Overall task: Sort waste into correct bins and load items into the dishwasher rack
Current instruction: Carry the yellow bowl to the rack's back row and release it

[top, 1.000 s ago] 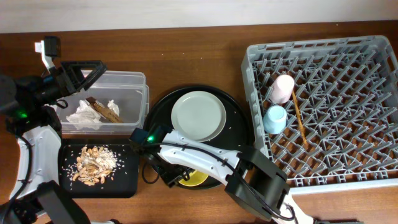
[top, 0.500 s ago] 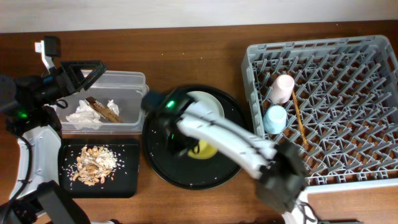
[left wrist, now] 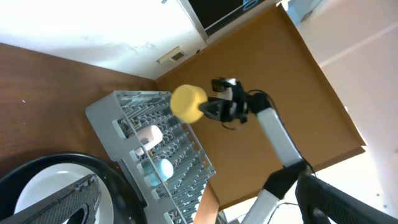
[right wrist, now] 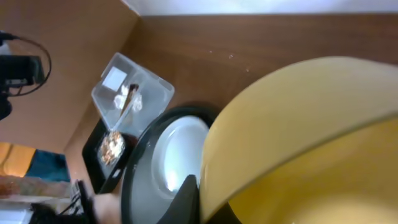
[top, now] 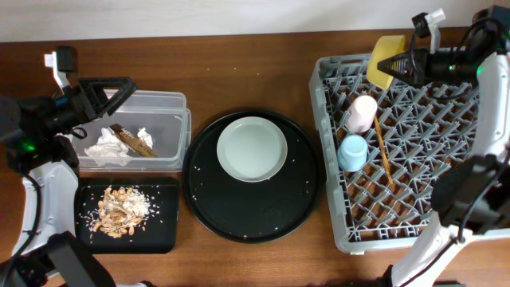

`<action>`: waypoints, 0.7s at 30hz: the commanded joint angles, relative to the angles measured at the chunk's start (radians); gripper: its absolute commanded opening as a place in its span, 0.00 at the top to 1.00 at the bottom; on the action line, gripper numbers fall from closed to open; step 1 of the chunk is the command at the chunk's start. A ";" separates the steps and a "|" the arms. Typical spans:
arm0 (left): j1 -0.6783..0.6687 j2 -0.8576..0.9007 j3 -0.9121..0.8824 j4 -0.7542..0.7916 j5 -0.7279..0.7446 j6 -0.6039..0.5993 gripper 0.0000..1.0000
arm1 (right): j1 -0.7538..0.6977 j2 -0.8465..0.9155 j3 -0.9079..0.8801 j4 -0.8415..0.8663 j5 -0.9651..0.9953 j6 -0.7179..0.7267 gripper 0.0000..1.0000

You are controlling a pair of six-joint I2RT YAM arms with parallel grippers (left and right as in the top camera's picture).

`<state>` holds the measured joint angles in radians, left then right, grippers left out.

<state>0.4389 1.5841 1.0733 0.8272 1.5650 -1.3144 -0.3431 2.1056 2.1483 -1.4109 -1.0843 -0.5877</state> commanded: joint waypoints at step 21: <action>0.003 -0.014 0.009 0.003 0.007 -0.002 0.01 | -0.357 0.118 -0.003 -0.249 0.542 0.501 0.02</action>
<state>0.4393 1.5837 1.0733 0.8272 1.5642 -1.3144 -0.6952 2.3386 2.1433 -1.6707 -0.7643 -0.2298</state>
